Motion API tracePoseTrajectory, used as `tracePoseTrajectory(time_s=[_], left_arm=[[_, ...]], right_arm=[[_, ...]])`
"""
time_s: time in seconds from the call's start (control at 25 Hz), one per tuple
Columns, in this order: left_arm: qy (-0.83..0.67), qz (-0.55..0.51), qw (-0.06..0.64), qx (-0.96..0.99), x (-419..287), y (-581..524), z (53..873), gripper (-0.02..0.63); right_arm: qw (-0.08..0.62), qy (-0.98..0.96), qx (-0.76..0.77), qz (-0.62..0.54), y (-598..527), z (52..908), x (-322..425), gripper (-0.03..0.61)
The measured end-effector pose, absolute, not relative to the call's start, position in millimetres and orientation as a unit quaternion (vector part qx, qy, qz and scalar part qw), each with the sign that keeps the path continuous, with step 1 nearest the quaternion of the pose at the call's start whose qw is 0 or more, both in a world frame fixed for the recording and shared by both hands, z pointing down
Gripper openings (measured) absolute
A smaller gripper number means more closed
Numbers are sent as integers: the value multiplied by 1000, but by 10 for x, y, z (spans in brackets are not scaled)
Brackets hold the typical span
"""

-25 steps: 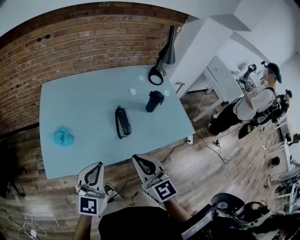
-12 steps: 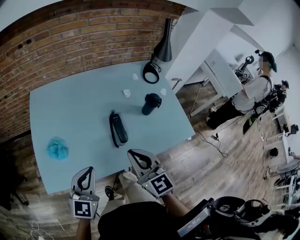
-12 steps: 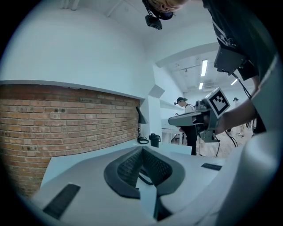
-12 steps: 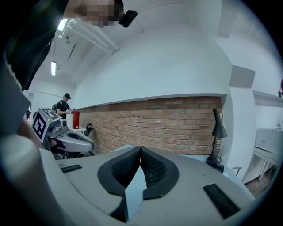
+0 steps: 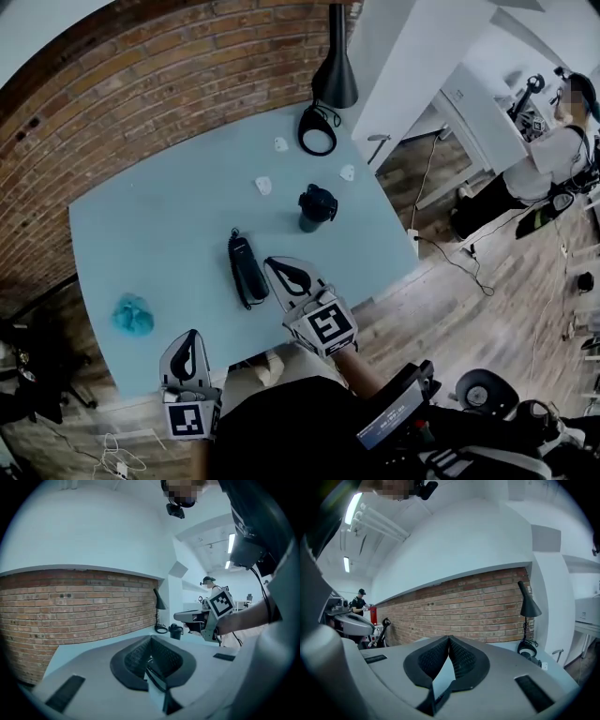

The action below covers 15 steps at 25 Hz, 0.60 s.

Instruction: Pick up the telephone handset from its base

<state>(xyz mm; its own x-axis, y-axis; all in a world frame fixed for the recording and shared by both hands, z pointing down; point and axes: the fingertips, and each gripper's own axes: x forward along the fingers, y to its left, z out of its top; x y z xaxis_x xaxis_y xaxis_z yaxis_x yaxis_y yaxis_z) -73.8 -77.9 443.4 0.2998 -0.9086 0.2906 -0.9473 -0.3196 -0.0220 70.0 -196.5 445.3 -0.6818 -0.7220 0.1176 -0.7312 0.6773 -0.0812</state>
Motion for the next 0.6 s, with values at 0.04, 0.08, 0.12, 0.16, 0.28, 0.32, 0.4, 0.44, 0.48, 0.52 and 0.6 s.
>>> tracePoseTrajectory(time_s=[0.04, 0.08, 0.12, 0.16, 0.28, 0.32, 0.4, 0.44, 0.48, 0.52, 0.6], left_arm=[[-576, 123, 84, 804, -703, -810, 4456, 25], [-570, 122, 92, 807, -670, -832, 4487, 25], [-562, 123, 99, 812, -638, -854, 4524, 25], [-551, 129, 102, 818, -609, -883, 4563, 25], [-516, 142, 101, 839, -590, -1014, 4612, 25], [-505, 142, 98, 846, -616, -1055, 4593, 25], [-483, 146, 85, 859, -677, -1109, 4554, 25], [-472, 148, 77, 866, -706, -1133, 4548, 25], [-463, 149, 69, 871, -739, -1166, 4548, 25], [-457, 148, 63, 875, -779, -1206, 4544, 25], [-451, 145, 54, 879, -890, -1286, 4523, 25]], right_arm=[[41, -913, 402, 64, -2033, 4479, 727, 31], [43, -910, 407, 67, -2084, 4501, 749, 31], [46, -908, 411, 69, -2127, 4522, 764, 31], [50, -906, 415, 69, -2170, 4543, 773, 31], [61, -898, 431, 64, -2320, 4590, 756, 31], [63, -895, 437, 63, -2357, 4595, 730, 31], [69, -889, 448, 63, -2386, 4595, 673, 31], [74, -887, 451, 61, -2387, 4595, 650, 31], [78, -886, 454, 58, -2390, 4595, 630, 31], [83, -884, 456, 56, -2395, 4596, 609, 31], [90, -882, 460, 53, -2409, 4606, 558, 31]])
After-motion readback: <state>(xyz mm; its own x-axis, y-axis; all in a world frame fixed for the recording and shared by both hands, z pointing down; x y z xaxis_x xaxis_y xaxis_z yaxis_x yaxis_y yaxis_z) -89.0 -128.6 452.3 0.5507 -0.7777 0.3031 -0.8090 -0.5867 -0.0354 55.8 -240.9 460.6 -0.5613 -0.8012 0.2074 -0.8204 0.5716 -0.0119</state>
